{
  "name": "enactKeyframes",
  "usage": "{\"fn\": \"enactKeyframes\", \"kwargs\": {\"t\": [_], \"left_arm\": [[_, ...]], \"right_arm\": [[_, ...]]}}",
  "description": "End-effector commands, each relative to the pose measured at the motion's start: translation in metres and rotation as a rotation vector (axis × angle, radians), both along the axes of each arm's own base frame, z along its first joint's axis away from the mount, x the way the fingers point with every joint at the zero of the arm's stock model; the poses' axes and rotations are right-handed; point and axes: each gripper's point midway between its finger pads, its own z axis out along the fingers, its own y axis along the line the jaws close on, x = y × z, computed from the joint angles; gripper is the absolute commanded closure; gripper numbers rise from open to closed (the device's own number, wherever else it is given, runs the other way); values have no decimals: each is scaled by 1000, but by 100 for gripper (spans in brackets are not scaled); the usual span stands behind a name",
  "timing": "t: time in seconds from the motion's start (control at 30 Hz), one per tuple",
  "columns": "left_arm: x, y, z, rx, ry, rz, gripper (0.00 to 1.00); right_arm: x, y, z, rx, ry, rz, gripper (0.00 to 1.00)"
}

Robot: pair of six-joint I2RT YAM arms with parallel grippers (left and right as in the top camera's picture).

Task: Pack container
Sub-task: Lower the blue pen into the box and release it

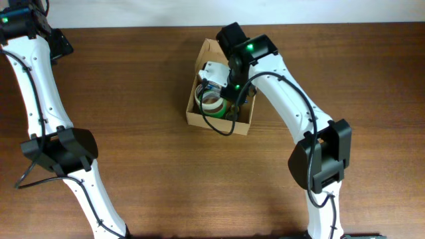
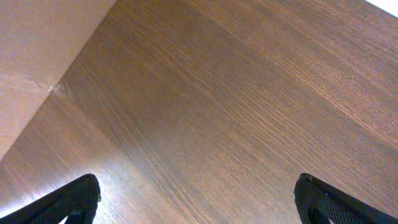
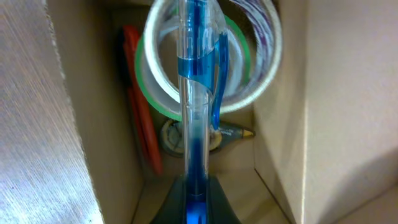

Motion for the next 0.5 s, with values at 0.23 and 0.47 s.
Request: {"fn": "enactKeyframes", "kwargs": {"t": [0.23,0.47], "left_arm": [[-5,1,15,11,-22,-6,0],[-5,1,15,11,-22,-5,0]], "right_arm": [[-32,15,-41,-54,110,119,96],[-44,13,-64,-79,149,132,96]]}}
